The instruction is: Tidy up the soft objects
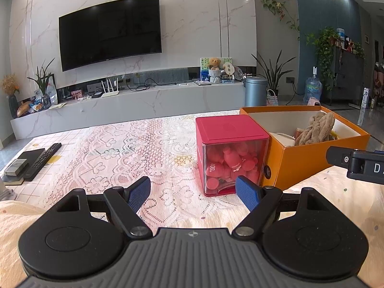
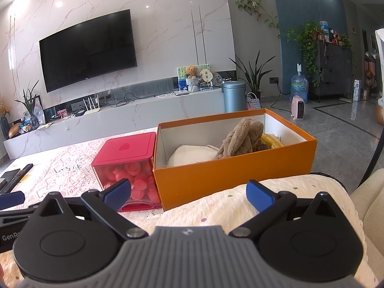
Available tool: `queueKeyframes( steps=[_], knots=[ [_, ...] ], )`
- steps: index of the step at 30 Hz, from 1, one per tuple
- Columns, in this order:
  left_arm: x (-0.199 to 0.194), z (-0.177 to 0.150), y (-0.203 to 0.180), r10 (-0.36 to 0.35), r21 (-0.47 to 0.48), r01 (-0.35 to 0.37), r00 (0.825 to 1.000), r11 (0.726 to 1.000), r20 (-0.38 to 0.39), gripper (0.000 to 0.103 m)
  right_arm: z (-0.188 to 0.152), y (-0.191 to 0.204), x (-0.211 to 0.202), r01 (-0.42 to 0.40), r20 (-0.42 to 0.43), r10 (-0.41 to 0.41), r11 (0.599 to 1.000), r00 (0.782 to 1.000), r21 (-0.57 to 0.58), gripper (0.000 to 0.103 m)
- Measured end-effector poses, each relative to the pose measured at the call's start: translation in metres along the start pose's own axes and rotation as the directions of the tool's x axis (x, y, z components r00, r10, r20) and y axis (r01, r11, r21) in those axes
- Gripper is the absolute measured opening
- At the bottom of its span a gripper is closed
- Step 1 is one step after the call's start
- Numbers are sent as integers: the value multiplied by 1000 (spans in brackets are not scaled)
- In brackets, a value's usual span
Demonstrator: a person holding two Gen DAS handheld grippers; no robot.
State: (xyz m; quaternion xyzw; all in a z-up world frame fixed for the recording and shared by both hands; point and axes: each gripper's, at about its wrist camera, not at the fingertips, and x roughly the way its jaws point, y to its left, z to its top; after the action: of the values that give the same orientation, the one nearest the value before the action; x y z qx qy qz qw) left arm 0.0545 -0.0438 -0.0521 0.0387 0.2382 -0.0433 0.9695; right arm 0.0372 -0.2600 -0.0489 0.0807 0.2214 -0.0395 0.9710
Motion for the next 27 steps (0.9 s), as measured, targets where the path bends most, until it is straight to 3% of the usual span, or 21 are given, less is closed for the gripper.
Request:
queueKeyframes(
  steps=[27],
  knots=[
    [0,-1,1,-3,-6,3,1000,1000,-5,94,-1,0,0,1,0,-1,1000,1000,0,100]
  ],
)
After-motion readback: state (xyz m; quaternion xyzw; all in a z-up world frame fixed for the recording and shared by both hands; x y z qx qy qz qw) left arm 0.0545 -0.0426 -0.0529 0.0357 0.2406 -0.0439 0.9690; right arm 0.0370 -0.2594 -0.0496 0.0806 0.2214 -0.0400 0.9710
